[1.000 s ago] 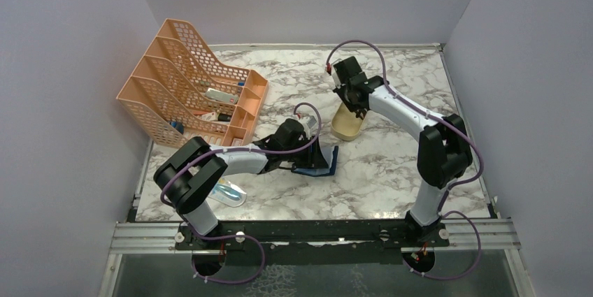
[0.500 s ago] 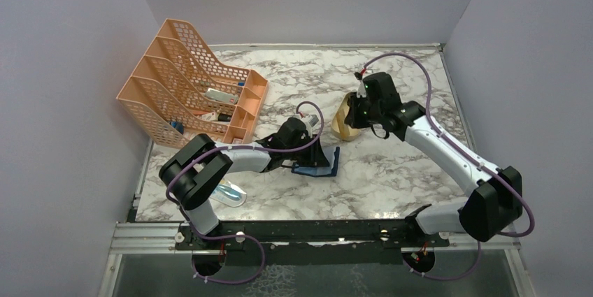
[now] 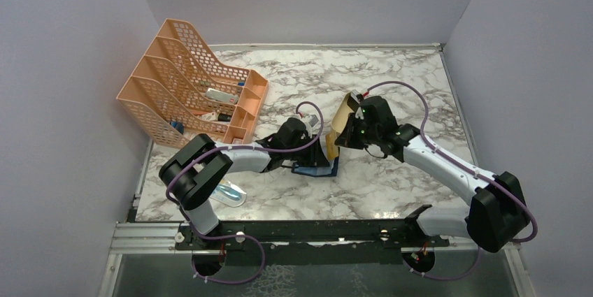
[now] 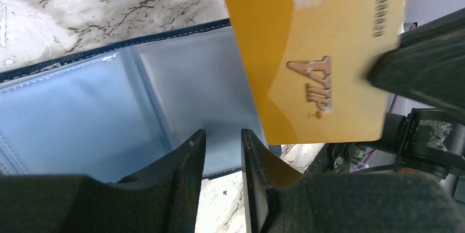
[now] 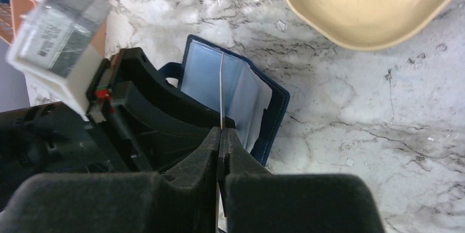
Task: Put the credit cards into the card holder
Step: Insert the credit card into the card holder.
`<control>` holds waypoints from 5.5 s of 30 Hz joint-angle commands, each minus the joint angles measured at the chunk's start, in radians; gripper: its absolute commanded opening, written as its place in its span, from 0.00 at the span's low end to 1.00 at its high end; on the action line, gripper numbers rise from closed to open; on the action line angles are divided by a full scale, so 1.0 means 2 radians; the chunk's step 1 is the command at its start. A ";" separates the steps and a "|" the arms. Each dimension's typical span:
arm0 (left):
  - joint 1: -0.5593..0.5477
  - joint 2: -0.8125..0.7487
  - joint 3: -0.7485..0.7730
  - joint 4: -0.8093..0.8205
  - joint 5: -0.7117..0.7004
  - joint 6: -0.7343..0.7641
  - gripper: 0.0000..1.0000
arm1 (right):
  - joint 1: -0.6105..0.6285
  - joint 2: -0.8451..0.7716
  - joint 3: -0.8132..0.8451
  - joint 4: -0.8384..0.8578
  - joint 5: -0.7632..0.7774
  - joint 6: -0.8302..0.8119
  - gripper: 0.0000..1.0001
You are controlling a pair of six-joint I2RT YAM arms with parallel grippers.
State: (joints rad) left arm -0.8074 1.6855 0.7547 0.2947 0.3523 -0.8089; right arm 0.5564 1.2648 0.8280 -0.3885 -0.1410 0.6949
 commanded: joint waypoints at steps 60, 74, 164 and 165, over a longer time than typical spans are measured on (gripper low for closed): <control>0.029 -0.101 -0.059 -0.165 -0.093 0.014 0.25 | 0.003 0.038 -0.145 0.195 -0.057 0.097 0.01; 0.029 -0.099 -0.061 -0.161 -0.091 0.012 0.26 | 0.003 0.064 -0.158 0.219 -0.052 0.091 0.01; 0.029 -0.093 -0.087 -0.097 -0.048 -0.013 0.27 | 0.074 0.139 -0.092 0.239 -0.055 0.020 0.32; 0.029 -0.093 -0.087 -0.097 -0.048 -0.012 0.27 | 0.076 0.140 -0.090 0.238 -0.055 0.019 0.32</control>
State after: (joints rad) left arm -0.7475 1.4910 0.5922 0.0753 0.2424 -0.8494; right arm 0.6868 1.5211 0.6224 0.0578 -0.1993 0.7677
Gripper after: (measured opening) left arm 0.264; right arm 0.325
